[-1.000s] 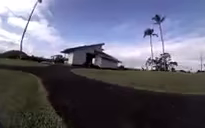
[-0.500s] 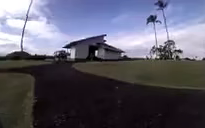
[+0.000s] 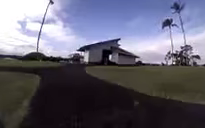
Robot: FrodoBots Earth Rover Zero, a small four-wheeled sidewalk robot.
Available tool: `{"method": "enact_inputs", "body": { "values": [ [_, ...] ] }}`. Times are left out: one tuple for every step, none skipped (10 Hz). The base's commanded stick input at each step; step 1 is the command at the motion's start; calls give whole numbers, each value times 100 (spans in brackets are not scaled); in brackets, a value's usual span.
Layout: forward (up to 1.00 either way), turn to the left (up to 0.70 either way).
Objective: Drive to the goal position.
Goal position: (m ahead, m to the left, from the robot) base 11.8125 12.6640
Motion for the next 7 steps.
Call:
{"method": "enact_inputs", "body": {
  "values": [
    [100,27],
    [100,27],
    [100,27],
    [100,27],
    [100,27],
    [100,27],
    [100,27]
  ]
}}
